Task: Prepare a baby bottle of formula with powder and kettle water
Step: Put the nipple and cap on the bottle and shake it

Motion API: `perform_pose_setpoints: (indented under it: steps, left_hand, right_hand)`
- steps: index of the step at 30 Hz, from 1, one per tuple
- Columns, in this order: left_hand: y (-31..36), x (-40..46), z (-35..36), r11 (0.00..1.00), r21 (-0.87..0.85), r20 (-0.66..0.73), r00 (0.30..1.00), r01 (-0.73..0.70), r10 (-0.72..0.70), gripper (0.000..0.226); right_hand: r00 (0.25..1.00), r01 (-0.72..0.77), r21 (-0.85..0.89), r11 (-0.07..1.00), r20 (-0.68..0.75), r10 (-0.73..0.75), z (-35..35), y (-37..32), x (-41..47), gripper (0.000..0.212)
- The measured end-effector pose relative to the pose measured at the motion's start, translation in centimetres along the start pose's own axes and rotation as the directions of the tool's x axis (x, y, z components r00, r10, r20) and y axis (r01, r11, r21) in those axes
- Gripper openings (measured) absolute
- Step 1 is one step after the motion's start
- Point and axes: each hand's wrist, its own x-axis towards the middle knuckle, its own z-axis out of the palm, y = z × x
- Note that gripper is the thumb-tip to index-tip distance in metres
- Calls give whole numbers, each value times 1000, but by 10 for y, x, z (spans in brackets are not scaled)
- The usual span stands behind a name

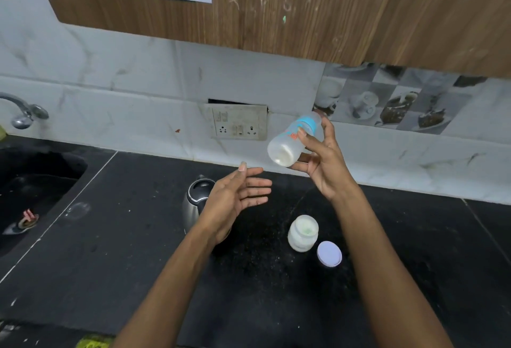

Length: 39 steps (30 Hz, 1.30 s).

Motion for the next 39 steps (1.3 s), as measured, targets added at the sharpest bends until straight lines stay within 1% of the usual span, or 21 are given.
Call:
perform_pose_setpoints:
  steps: [3,5,6,8,12,15,18,20,21,24,25,28,29,30,33,35,38,39]
  left_hand:
    - [6,-3,1,1000,-24,-6,1000,-12,12,48]
    - [7,-5,2,999,-26,-8,1000,-20,19,46]
    - [8,-6,3,999,-25,-9,1000,-23,23,45]
    - [9,-8,3,999,-22,-10,1000,-30,30,42]
    - [8,-8,0,999,-13,-23,999,-35,35,34]
    - [6,-8,-3,1000,0,-35,999,-25,25,31]
    - [4,-7,-7,1000,-1,-51,999,-13,13,30]
    - [4,-6,-10,1000,-7,-65,998,-9,9,29]
    - [4,-5,-12,1000,-13,-80,997,-9,8,28]
    - [3,-3,-16,1000,-27,-175,985,-1,-4,25]
    - [2,-2,-17,1000,-27,-222,975,0,-6,23]
    - [-2,0,-21,999,-38,-341,940,14,-26,20]
    - [-3,0,-21,999,-43,-358,933,26,-40,20]
    - [-3,1,-21,998,-45,-364,930,37,-51,19]
    - [-4,4,-19,998,-43,-377,924,50,-62,19]
    - [-6,6,-19,998,-22,-390,918,65,-68,19]
    - [-9,7,-19,996,17,-402,913,88,-73,18]
    - [-10,7,-19,996,18,-412,908,90,-74,18]
  right_hand:
    - [1000,-1,88,996,-12,2,0,-2,1,60]
    - [1000,-21,189,982,-16,25,0,-1,0,47]
    - [999,-36,262,965,-8,40,1,-1,0,43]
    - [997,-71,399,914,3,76,2,3,-2,42]
    - [990,-121,542,832,3,142,7,12,-8,33]
    - [984,-158,551,819,21,176,9,22,-12,33]
    - [980,-172,552,816,9,200,10,28,-13,33]
    - [975,-152,579,801,-45,217,9,36,-13,44]
    - [970,-152,580,800,-67,232,9,43,-14,46]
    - [959,-226,473,852,-46,280,11,63,-22,41]
    - [957,-221,459,861,-70,282,9,69,-23,43]
    - [950,-138,576,805,-153,273,6,80,-26,55]
    - [951,-139,562,816,-153,268,6,84,-27,56]
    - [948,-147,533,833,-164,272,6,88,-29,55]
    - [946,-97,471,877,-229,228,8,95,-28,51]
    - [953,-109,456,883,-204,223,6,93,-30,55]
    - [942,-65,510,858,-252,221,2,95,-31,49]
    - [946,-70,519,852,-236,221,1,95,-32,46]
